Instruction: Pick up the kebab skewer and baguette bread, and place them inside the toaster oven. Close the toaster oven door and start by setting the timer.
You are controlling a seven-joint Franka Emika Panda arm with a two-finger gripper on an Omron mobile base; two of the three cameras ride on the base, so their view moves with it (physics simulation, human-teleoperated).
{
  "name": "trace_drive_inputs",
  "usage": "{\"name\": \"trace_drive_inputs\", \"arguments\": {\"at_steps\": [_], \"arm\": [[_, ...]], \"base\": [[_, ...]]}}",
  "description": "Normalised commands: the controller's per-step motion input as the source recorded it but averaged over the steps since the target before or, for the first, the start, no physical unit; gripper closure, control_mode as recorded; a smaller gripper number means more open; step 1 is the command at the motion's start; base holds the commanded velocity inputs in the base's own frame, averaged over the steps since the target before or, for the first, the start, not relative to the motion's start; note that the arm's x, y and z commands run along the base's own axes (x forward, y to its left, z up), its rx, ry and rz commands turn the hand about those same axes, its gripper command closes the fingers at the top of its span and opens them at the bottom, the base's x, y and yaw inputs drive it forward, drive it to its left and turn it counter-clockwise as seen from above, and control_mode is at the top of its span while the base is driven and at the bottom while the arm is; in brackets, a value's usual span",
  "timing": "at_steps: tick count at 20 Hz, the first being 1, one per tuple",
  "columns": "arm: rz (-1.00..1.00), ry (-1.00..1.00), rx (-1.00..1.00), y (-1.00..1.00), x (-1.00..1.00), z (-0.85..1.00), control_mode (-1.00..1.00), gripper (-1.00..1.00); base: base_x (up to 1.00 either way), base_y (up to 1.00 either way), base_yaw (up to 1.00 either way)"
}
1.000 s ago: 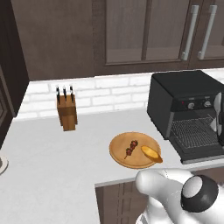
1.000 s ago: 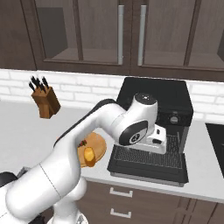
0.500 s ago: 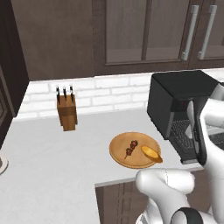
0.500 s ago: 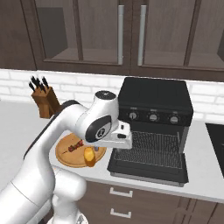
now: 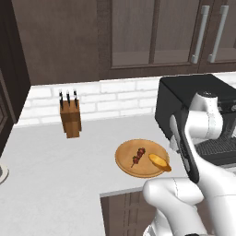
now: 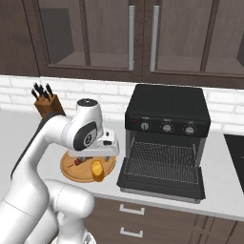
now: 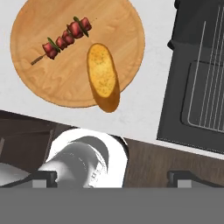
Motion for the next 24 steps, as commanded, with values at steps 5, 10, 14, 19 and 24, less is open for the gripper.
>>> {"name": "trace_drive_inputs", "arguments": {"at_steps": [5,10,14,19,24], "arm": [[0.01,0.00,0.00,0.37,0.64,-0.24,-1.00,-1.00],[0.00,0.00,0.00,0.02,0.42,-0.28,-1.00,-1.00],[0.00,0.00,0.00,0.00,0.33,-0.43,-1.00,-1.00],[0.00,0.00,0.00,0.01,0.29,-0.50,-1.00,-1.00],[0.00,0.01,0.00,0.04,0.01,-0.31,-1.00,-1.00]], "base": [[0.00,0.00,0.00],[0.00,0.00,0.00],[0.00,0.00,0.00],[0.00,0.00,0.00],[0.00,0.00,0.00]]}}
